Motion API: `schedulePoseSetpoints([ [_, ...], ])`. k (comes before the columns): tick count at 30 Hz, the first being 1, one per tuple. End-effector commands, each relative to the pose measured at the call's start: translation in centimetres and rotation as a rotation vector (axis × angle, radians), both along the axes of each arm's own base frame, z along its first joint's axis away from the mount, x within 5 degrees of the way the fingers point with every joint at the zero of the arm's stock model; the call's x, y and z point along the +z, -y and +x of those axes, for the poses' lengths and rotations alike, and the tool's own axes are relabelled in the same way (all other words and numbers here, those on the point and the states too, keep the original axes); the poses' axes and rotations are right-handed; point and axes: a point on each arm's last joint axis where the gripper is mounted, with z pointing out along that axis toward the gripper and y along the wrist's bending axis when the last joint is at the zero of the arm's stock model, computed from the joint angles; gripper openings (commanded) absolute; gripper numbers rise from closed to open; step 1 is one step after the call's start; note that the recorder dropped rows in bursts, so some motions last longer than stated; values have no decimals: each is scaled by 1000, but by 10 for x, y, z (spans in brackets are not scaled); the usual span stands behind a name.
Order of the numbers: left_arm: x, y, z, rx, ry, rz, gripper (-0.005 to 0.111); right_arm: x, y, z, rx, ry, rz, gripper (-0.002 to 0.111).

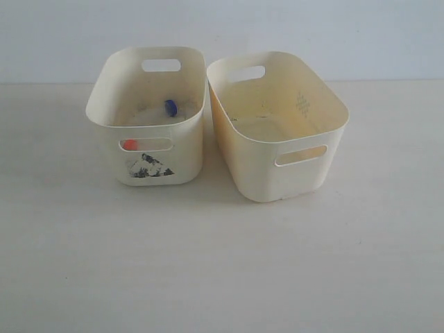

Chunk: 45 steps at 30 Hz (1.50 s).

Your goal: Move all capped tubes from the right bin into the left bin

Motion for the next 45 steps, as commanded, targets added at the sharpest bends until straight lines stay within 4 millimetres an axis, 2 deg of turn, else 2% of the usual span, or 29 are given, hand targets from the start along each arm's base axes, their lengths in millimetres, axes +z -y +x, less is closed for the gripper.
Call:
schedulePoseSetpoints([
  [1,2,0,0,2,16,-13,4,-16,0,-6,3,-142,-71,0],
  [3,2,0,0,2,13,-13,4,-21,0,-7,7,-199,-77,0],
  [45,2,0,0,1,15,-13,4,-21,0,-7,7,-197,-76,0],
])
